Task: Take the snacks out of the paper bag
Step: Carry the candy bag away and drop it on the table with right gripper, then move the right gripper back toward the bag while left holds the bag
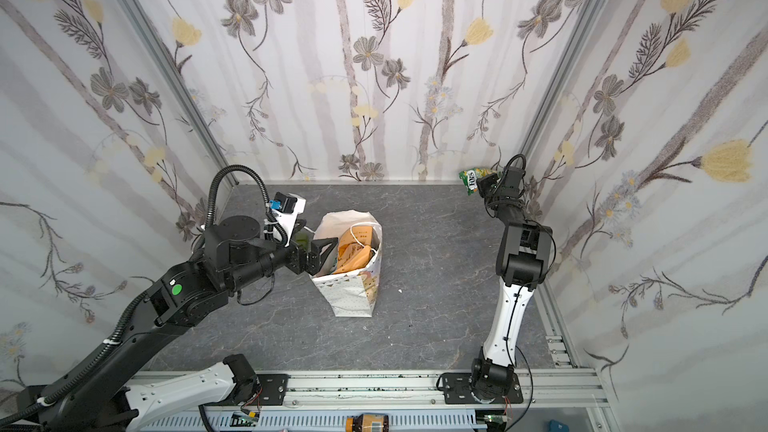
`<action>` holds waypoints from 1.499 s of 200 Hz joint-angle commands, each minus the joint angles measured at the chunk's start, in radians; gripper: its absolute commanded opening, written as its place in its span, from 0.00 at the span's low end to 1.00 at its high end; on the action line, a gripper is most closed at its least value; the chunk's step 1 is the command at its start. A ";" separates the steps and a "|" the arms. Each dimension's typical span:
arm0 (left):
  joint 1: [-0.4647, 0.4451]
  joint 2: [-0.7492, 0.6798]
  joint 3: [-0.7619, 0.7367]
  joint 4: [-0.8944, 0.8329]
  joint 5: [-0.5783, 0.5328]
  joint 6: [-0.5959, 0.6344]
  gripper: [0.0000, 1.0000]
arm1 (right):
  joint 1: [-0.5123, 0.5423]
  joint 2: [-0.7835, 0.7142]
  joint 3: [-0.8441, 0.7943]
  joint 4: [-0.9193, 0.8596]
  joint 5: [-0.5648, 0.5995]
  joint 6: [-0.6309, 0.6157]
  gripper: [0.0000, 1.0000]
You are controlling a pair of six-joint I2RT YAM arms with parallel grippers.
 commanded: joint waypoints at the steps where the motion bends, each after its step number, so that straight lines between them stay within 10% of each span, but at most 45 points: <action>1: -0.001 -0.017 -0.024 0.065 -0.051 -0.087 1.00 | -0.001 0.019 0.013 -0.006 0.034 0.010 0.13; 42: 0.001 -0.016 -0.034 0.021 -0.114 -0.117 1.00 | -0.003 0.050 0.009 -0.019 0.029 0.001 0.21; 103: 0.032 0.028 0.027 -0.034 -0.097 -0.196 1.00 | -0.005 -0.094 -0.161 0.051 0.030 -0.028 0.57; 220: 0.077 0.279 0.344 -0.311 -0.021 -0.190 1.00 | 0.075 -0.979 -0.713 0.112 0.001 -0.183 0.73; 300: 0.113 0.276 0.292 -0.305 0.309 0.001 0.91 | 0.360 -1.538 -0.762 -0.241 0.108 -0.330 0.95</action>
